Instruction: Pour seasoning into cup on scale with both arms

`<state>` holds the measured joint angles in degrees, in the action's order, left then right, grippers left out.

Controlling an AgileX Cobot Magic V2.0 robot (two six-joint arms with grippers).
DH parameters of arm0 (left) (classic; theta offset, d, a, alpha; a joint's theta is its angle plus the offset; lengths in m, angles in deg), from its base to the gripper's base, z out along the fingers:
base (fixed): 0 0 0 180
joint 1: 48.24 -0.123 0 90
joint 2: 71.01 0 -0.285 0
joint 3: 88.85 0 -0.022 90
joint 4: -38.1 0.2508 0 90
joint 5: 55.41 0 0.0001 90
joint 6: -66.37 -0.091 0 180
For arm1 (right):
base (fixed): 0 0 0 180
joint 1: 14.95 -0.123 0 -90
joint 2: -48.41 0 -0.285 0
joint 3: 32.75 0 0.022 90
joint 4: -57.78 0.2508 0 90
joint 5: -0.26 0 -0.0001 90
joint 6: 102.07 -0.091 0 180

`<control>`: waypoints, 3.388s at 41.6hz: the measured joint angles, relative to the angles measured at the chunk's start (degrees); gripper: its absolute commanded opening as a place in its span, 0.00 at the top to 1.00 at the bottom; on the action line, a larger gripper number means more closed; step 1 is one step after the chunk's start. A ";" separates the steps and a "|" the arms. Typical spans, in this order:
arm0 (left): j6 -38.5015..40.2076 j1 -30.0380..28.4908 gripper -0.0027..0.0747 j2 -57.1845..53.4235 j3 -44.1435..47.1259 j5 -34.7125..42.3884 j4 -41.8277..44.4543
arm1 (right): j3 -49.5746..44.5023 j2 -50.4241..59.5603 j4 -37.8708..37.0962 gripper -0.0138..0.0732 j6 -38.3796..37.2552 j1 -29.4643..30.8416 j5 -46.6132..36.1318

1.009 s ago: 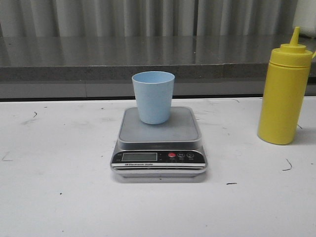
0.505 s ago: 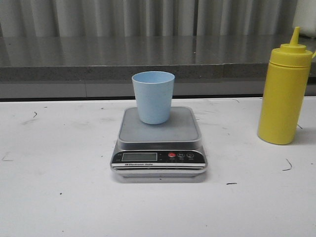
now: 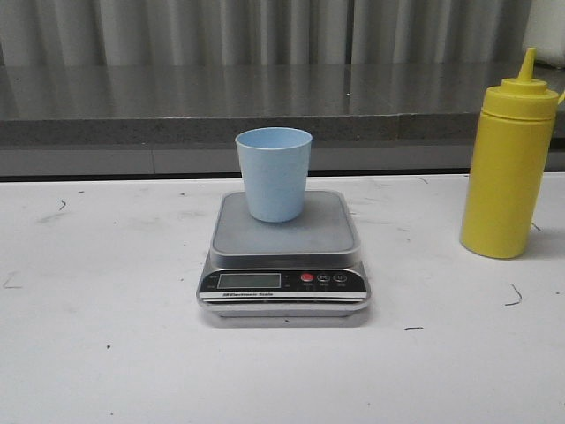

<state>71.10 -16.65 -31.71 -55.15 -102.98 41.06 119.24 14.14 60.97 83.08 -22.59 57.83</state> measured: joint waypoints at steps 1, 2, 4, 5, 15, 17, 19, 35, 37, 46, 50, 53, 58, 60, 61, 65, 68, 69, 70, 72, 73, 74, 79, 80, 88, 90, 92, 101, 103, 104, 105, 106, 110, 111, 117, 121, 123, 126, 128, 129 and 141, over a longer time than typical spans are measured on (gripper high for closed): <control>0.00 -0.51 0.99 -0.50 0.48 0.48 -0.15 | 0.00 0.00 0.00 0.98 0.00 0.00 0.00; 0.00 -1.37 0.99 -0.96 0.88 0.90 -0.25 | 0.00 0.00 0.00 0.98 0.00 0.00 0.00; 0.00 -3.45 0.99 -2.40 2.52 2.39 -0.25 | 0.00 0.00 0.12 0.98 0.00 0.00 0.00; 0.00 -4.52 0.99 -3.48 3.37 3.66 -0.25 | 0.00 0.00 0.11 0.98 0.00 0.00 0.00; 0.00 -20.08 0.99 -17.61 22.07 25.30 -0.25 | 0.00 0.00 0.11 0.98 0.00 0.00 0.00; 0.00 -23.14 0.99 -20.29 26.33 30.26 -0.52 | 0.00 0.00 0.20 0.98 0.00 0.00 0.00; 0.00 -25.90 0.99 -22.79 30.34 34.00 -1.03 | 0.00 0.00 0.20 0.98 0.00 0.00 0.00; 0.00 -30.78 0.99 -31.79 43.81 44.72 -6.29 | 0.00 0.00 0.20 0.98 0.00 0.00 0.00; 0.00 -30.78 0.99 -31.79 43.81 44.87 -6.31 | 0.00 0.00 0.20 0.98 0.00 0.00 0.00; 0.00 -28.78 0.99 -31.79 43.81 45.00 -6.41 | 0.00 0.00 0.20 0.98 0.00 0.00 0.00; 0.00 -28.57 0.99 -31.79 43.81 45.10 -6.41 | 0.00 0.00 0.20 0.98 0.00 0.00 0.00; 0.00 -28.57 0.99 -31.79 43.81 45.10 -6.41 | 0.00 0.00 0.20 0.98 0.00 0.00 0.00; 0.00 -28.57 0.99 -31.79 43.81 45.14 -6.41 | 0.00 0.00 0.20 0.98 0.00 0.00 0.00; 0.00 -28.57 0.99 -31.79 43.81 45.23 -6.41 | 0.00 0.00 0.20 0.98 0.00 0.00 0.00; 0.00 -28.57 0.99 -31.79 43.81 45.23 -6.41 | 0.00 0.00 0.20 0.98 0.00 0.00 0.00; 0.00 -28.57 0.99 -31.79 43.81 45.23 -6.41 | 0.00 0.00 0.20 0.98 0.00 0.00 0.00; 0.00 -28.57 0.99 -31.79 43.81 45.23 -6.41 | 0.00 0.00 0.20 0.98 0.00 0.00 0.00; 0.00 -28.57 0.99 -31.79 43.81 45.23 -6.41 | 0.00 0.00 0.20 0.98 0.00 0.00 0.00; 0.00 -28.57 0.99 -31.79 43.81 45.23 -6.41 | 0.00 0.00 0.20 0.98 0.00 0.00 0.00; 0.00 -28.57 0.99 -31.79 43.81 45.23 -6.41 | 0.00 0.00 0.20 0.98 0.00 0.00 0.00; 0.00 -28.57 0.99 -31.79 43.81 45.23 -6.41 | 0.00 0.00 0.20 0.98 0.00 0.00 0.00; 0.00 -28.57 0.99 -31.79 43.81 45.23 -6.41 | 0.00 0.00 0.20 0.98 0.00 0.00 0.00; 0.00 -28.57 0.99 -31.79 43.81 45.23 -6.41 | 0.00 0.00 0.20 0.98 0.00 0.00 0.00; 0.00 -28.57 0.99 -31.79 43.81 45.23 -6.41 | 0.00 0.00 0.20 0.98 0.00 0.00 0.00; 0.00 -28.57 0.99 -31.79 43.81 45.23 -6.41 | 0.00 0.10 0.20 0.98 0.00 0.00 -0.14; 0.00 -28.57 0.99 -31.79 43.81 45.23 -6.41 | -1.09 0.73 -0.22 0.98 0.00 0.00 -0.78; 0.00 -28.57 0.99 -31.79 43.81 45.23 -6.41 | -3.02 2.12 -0.87 0.98 0.00 0.63 -2.29; 0.00 -28.57 0.99 -31.79 43.81 45.23 -6.41 | -22.27 13.00 -2.36 0.98 0.00 4.12 -22.21; 0.00 -28.57 0.99 -31.79 43.81 45.23 -6.41 | -27.74 16.60 -2.49 0.98 0.00 4.22 -27.67; 0.00 -28.57 0.99 -31.79 43.81 45.23 -6.41 | -29.71 17.93 -2.49 0.98 0.00 4.22 -29.58; 0.00 -28.57 0.99 -31.79 43.81 45.23 -6.41 | -31.59 19.22 -2.56 0.98 0.00 4.22 -31.49; 0.00 -28.57 0.99 -31.79 43.81 45.23 -6.41 | -34.05 20.80 -2.56 0.98 0.00 4.22 -33.82; 0.00 -28.57 0.99 -31.79 43.81 45.23 -6.41 | -42.03 25.56 -2.56 0.98 0.00 4.73 -41.30; 0.00 -28.57 0.99 -31.79 43.81 45.23 -6.41 | -43.36 26.14 -2.56 0.98 0.00 4.73 -42.51; 0.00 -28.57 0.99 -31.79 43.81 45.23 -6.41 | -49.95 27.07 -2.56 0.98 -0.11 5.37 -49.41; 0.00 -28.57 0.99 -31.79 43.81 45.23 -6.41 | -50.75 27.07 -2.56 0.98 -0.20 5.91 -52.08; 0.00 -28.57 0.99 -31.79 43.81 45.23 -6.41 | -50.75 27.07 -2.56 0.98 -0.20 6.13 -52.64; 0.00 -28.57 0.99 -31.79 43.81 45.23 -6.41 | -50.75 27.07 -2.56 0.98 -0.20 6.46 -53.05; 0.00 -28.57 0.99 -31.79 43.81 45.23 -6.41 | -50.75 27.07 -2.46 0.98 -0.20 6.46 -53.16; 0.00 -28.57 0.99 -31.79 43.81 45.23 -6.41 | -50.75 27.07 -2.33 0.98 -0.20 6.52 -53.15; 0.00 -28.57 0.99 -31.79 43.81 45.23 -6.41 | -50.75 27.07 0.27 0.98 -0.20 6.65 -53.15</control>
<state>71.10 -45.22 -63.50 -11.34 -57.75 34.65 68.49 41.21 61.24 82.88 -15.94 4.68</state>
